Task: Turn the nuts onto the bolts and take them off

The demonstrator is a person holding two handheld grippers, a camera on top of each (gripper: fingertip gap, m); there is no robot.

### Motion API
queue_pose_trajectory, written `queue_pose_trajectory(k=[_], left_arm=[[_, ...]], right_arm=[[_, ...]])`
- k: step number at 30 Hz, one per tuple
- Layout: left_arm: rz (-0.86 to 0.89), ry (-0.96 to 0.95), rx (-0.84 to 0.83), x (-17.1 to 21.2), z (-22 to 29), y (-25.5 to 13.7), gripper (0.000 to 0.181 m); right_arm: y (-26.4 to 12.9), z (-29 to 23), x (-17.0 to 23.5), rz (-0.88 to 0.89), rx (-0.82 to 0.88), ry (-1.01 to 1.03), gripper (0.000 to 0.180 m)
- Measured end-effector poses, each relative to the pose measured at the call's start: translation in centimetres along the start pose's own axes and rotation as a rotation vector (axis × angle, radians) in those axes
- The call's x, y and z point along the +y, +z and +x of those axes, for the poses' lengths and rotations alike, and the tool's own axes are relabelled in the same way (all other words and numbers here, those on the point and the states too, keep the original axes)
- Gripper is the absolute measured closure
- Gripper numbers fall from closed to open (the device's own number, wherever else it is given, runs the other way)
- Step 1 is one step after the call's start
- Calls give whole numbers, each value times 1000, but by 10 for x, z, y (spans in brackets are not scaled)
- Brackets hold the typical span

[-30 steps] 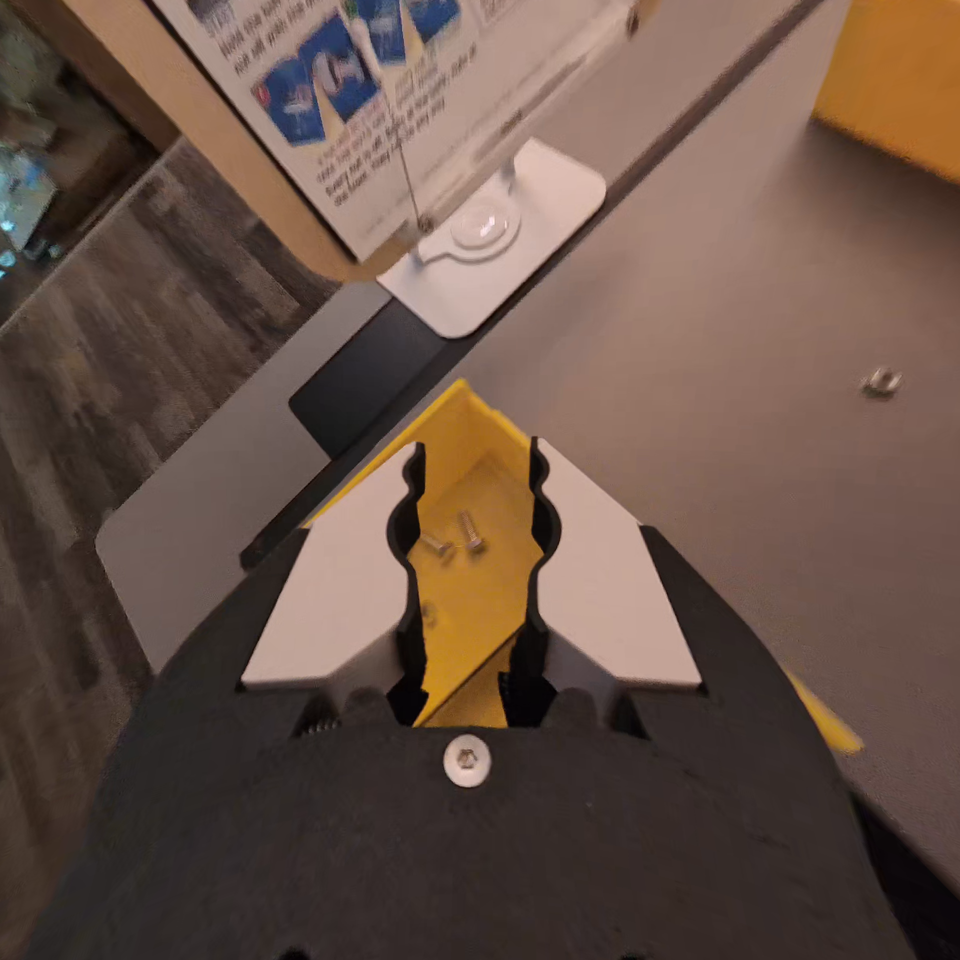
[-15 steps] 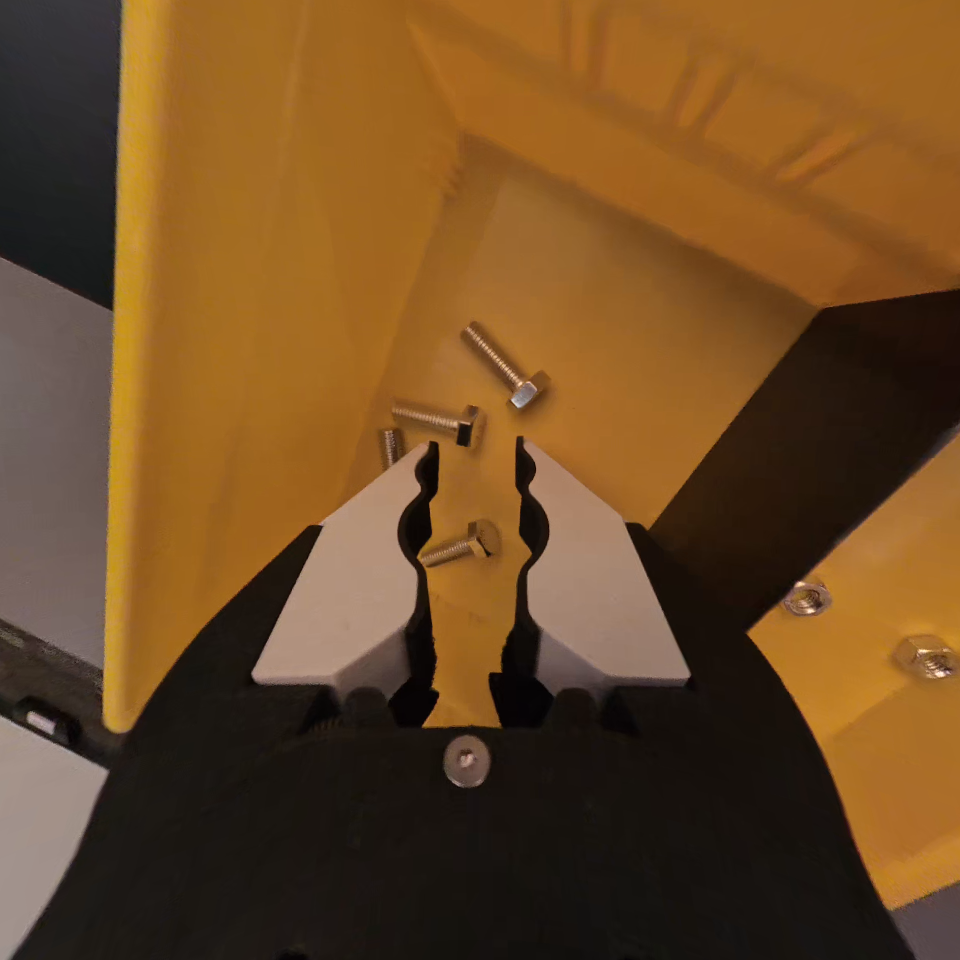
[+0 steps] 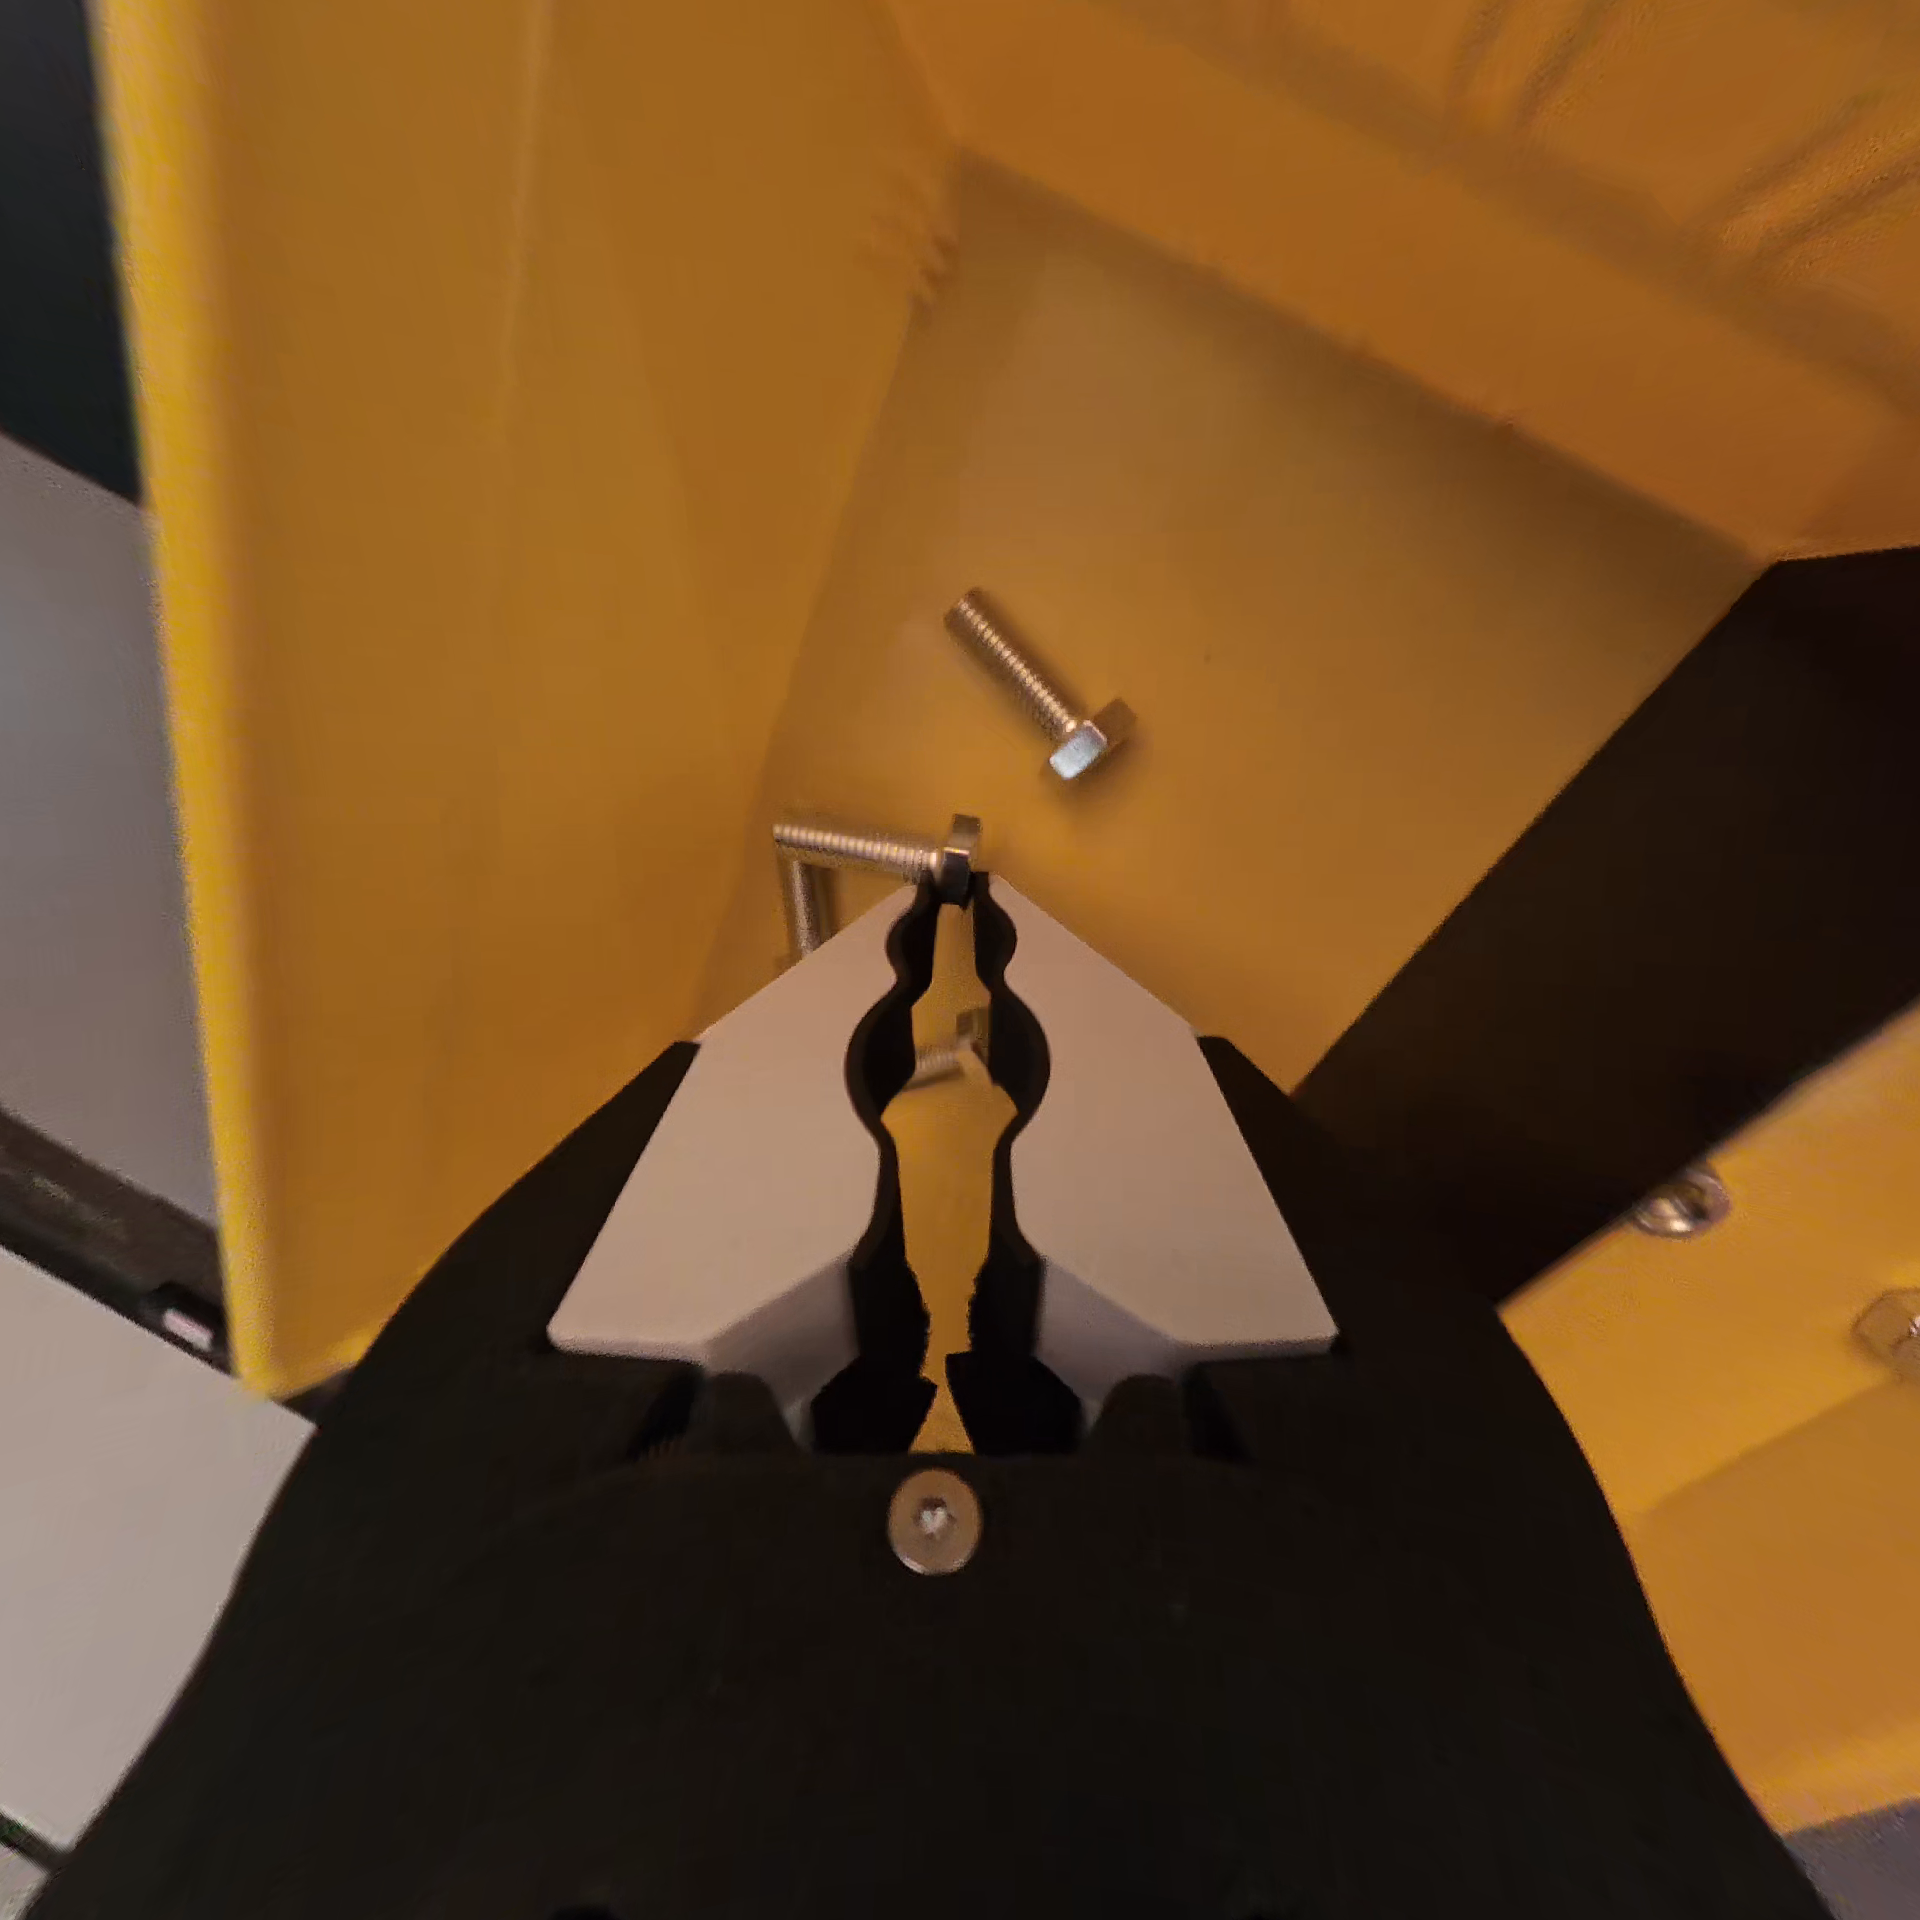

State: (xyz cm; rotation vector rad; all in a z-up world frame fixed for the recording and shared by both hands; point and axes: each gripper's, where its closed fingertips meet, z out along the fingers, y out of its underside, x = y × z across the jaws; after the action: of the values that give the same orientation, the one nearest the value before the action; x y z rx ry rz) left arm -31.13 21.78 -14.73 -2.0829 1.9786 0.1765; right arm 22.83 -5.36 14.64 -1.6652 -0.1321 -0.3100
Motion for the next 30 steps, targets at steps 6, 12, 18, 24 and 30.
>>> queue_pose_trajectory(k=[6, 12, 18, 24, 30], left_arm=[[300, 56, -249, -65, 19, -108, 176], [546, 365, -575, -177, 106, -178, 176], [617, 529, -676, -225, 152, -186, 176], [629, 580, -689, -230, 165, -191, 176], [622, 607, -669, -230, 170, -191, 176]], right_arm=[[-2, -27, -29, 116, -117, 50, 142], [19, -191, -56, 95, -828, 263, 142], [45, -314, -5, -309, -1161, 354, 146], [55, -338, 7, -369, -1216, 429, 151], [42, -346, 5, -364, -1332, 412, 172]])
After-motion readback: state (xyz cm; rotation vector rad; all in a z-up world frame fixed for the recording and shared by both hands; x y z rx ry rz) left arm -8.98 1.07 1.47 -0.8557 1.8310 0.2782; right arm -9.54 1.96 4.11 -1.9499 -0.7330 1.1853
